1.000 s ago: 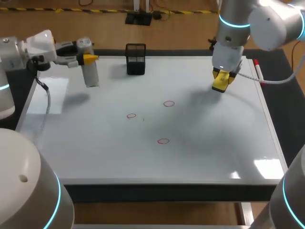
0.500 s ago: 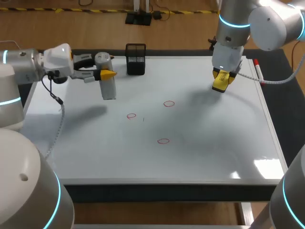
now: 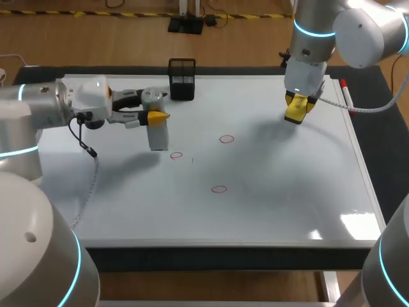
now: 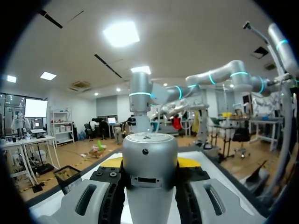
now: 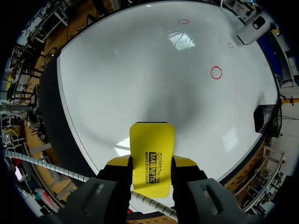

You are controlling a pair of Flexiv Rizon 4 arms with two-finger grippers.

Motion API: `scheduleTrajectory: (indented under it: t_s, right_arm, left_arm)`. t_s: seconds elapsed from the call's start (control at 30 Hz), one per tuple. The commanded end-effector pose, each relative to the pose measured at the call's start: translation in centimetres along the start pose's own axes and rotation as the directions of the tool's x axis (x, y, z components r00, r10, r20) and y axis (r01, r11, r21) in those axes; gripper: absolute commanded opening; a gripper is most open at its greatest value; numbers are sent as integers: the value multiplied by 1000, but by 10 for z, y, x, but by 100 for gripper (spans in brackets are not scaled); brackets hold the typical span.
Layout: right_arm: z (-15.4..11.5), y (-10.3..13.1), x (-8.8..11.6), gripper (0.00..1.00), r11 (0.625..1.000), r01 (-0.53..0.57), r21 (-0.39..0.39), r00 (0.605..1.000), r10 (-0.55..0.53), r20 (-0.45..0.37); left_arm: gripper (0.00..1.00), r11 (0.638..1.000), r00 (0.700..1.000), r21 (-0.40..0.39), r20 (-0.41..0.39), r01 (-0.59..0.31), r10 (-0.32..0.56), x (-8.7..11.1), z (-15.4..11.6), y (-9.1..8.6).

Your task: Pick up the inspection probe, press it on each red-marked spot on the whiteboard one by one, put down the probe, pick up the eraser, and wipe off all the red marks.

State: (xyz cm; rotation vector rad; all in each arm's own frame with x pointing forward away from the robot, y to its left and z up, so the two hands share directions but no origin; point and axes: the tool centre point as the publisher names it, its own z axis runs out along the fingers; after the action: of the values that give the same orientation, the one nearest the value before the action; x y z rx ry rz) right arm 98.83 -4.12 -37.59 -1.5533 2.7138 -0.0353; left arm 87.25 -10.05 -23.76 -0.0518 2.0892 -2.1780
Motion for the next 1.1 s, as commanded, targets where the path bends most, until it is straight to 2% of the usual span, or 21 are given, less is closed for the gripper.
scheduleTrajectory:
  t_s: [0.03,0.3,1.1]
  right_arm:
    - [-1,0,1,0,1000,2,2,1000,-2,-2]
    - [-1,0,1,0,1000,2,2,1000,-2,-2]
    - [-1,0,1,0,1000,2,2,1000,-2,-2]
  left_arm:
    - [0,1000,1000,9,0,-4,4,7,5,5]
    - [0,1000,999,22,-34,-12,13,14,19,16]
    - [0,999,999,40,-48,-5,6,8,32,33]
